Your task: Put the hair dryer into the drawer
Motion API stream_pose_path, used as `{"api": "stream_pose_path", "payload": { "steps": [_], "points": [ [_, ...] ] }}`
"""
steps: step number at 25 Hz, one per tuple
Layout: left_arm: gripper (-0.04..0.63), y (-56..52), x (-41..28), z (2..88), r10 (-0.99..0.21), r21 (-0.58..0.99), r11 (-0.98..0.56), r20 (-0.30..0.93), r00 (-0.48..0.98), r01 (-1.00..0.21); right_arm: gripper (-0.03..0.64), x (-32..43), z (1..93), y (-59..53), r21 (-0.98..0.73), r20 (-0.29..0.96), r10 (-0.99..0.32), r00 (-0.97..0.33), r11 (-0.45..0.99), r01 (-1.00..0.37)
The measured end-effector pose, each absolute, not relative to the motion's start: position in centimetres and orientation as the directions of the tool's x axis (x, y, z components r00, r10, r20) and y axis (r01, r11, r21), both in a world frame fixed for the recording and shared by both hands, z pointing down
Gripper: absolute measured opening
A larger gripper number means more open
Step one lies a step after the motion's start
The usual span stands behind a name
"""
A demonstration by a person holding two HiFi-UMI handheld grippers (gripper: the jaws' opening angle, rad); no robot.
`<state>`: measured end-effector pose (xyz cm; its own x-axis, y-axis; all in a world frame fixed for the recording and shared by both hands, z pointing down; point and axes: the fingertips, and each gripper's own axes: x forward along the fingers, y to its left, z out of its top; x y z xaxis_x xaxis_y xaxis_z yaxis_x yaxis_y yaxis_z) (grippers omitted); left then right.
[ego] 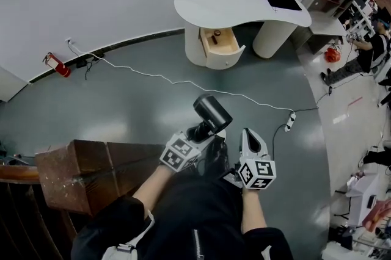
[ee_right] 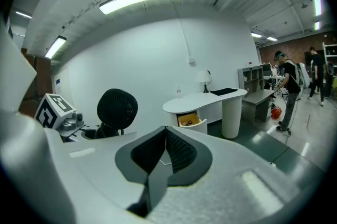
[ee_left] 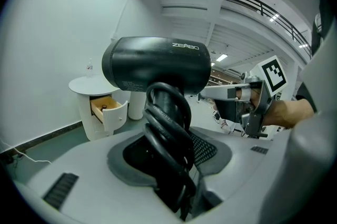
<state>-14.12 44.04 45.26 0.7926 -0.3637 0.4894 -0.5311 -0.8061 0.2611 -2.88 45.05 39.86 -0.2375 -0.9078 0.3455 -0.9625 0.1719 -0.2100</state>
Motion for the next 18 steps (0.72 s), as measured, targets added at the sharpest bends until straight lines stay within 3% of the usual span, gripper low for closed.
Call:
{"api": "stream_pose_path", "payload": {
  "steps": [18],
  "points": [
    [0.187,30.8,-12.3,45.3,-0.432,0.270,-0.728,0.534,0.727,-0.630,0.005,-0.8,39.8,29.9,-0.246,0.364,-0.855,-0.370,0.295,-0.923]
  ]
}}
